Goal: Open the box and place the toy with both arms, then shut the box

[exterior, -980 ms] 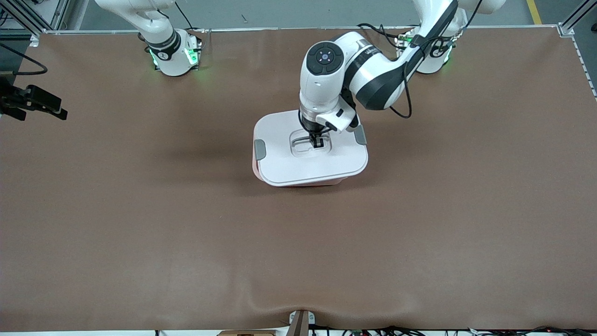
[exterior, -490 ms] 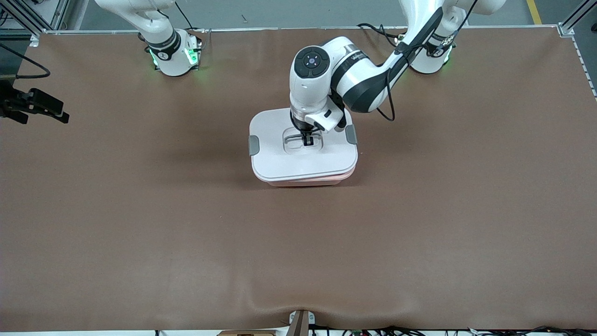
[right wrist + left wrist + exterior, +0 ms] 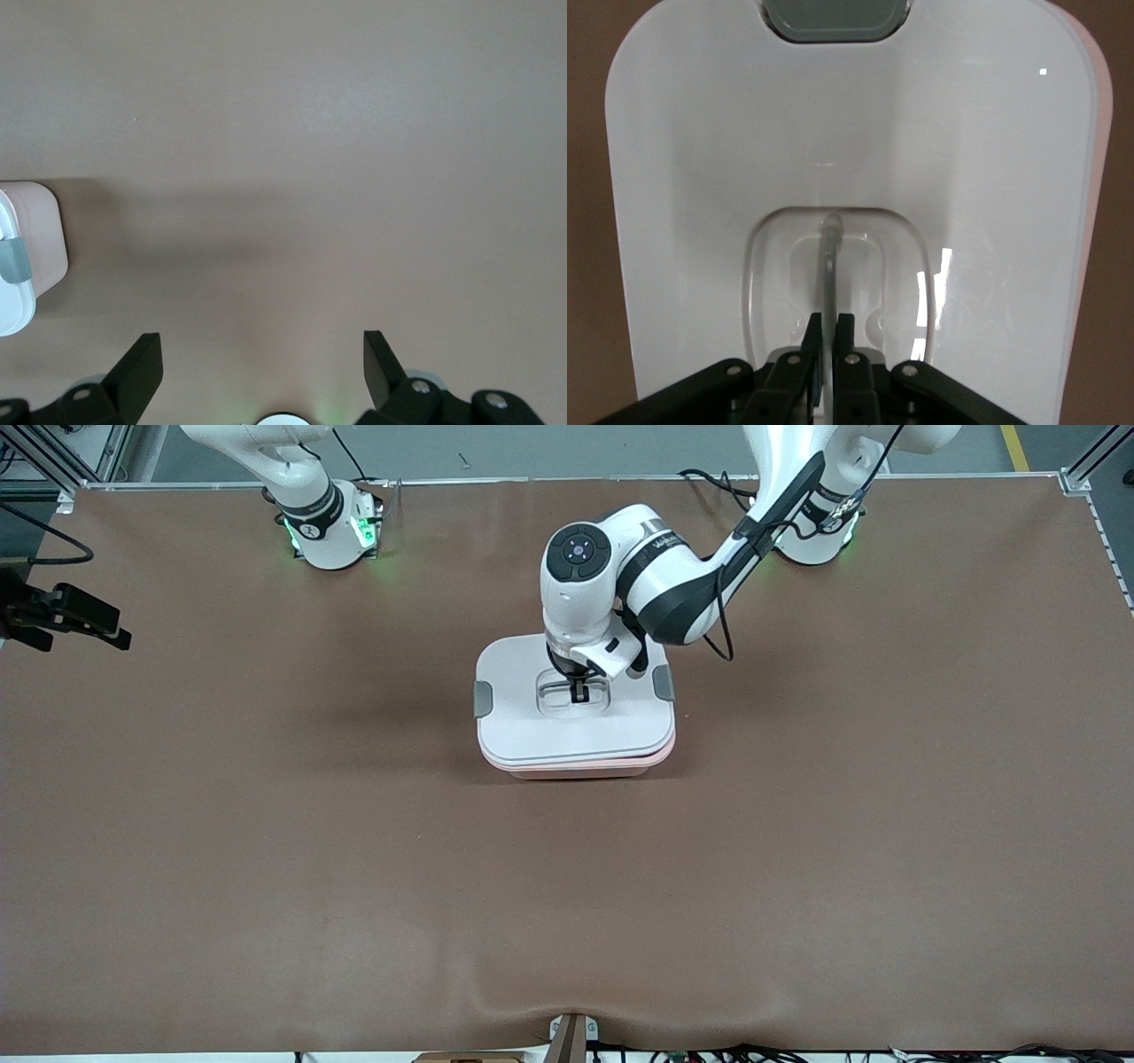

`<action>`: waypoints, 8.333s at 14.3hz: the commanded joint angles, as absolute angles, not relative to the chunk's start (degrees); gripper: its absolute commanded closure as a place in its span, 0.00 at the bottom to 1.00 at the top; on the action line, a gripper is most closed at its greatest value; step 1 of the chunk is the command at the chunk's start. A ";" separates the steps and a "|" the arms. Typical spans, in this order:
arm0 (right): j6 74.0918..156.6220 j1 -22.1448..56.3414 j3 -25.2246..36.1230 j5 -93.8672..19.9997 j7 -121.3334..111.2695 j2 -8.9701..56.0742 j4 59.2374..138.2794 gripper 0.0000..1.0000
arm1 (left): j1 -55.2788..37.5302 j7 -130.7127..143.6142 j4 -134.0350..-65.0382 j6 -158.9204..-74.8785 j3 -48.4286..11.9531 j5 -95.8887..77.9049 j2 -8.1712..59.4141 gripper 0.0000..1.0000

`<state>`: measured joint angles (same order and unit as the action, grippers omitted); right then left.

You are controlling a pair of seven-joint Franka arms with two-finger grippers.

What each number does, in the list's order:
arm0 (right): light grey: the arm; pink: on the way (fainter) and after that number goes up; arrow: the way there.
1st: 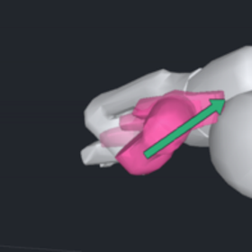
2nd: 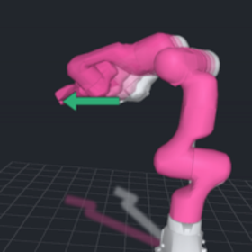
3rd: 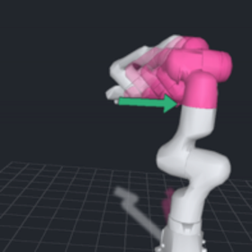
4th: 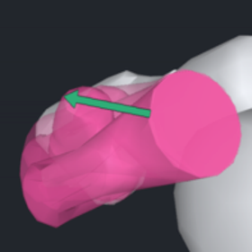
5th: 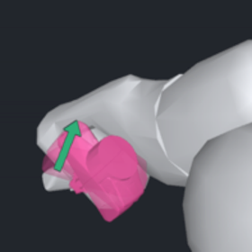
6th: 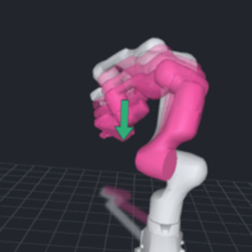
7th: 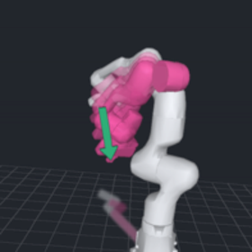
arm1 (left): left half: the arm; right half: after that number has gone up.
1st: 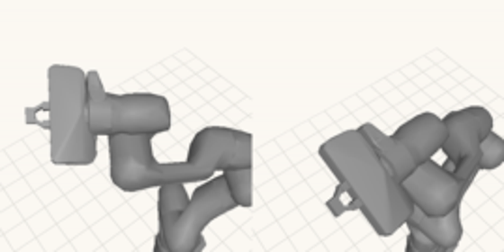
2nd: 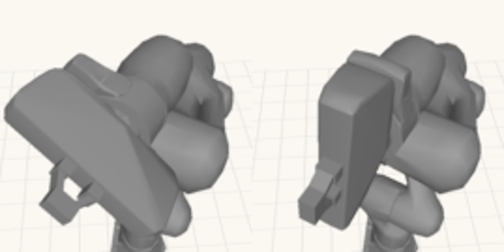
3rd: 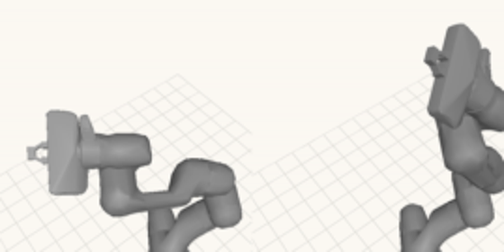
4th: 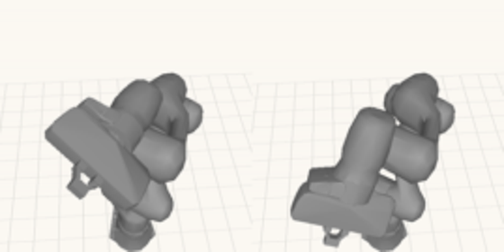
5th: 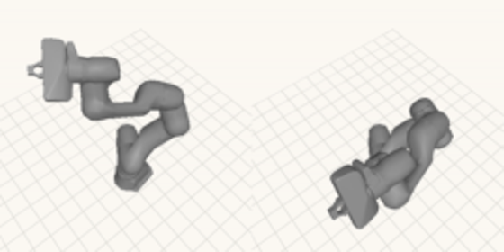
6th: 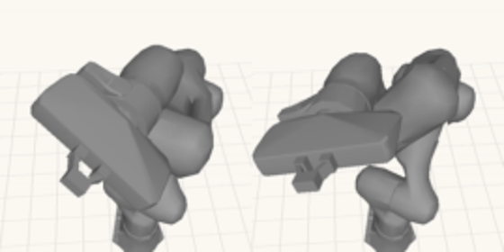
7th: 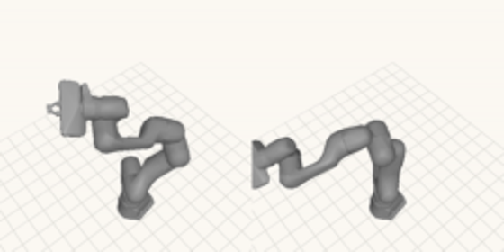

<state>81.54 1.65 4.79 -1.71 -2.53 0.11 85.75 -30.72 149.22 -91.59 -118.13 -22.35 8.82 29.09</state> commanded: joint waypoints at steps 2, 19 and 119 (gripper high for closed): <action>80.77 1.84 4.92 -2.90 -1.41 -0.62 85.61 0.00 | -30.94 148.36 -92.28 -118.65 -22.24 10.98 28.57 1.00; 78.13 1.49 5.01 -3.25 -1.49 -0.53 83.58 0.00 | -30.23 148.45 -91.85 -120.94 -22.06 11.07 30.15 1.00; 80.77 1.14 5.01 -1.76 0.88 0.79 84.11 0.00 | -0.70 3.79 -89.92 -85.61 -2.73 1.50 -4.04 0.00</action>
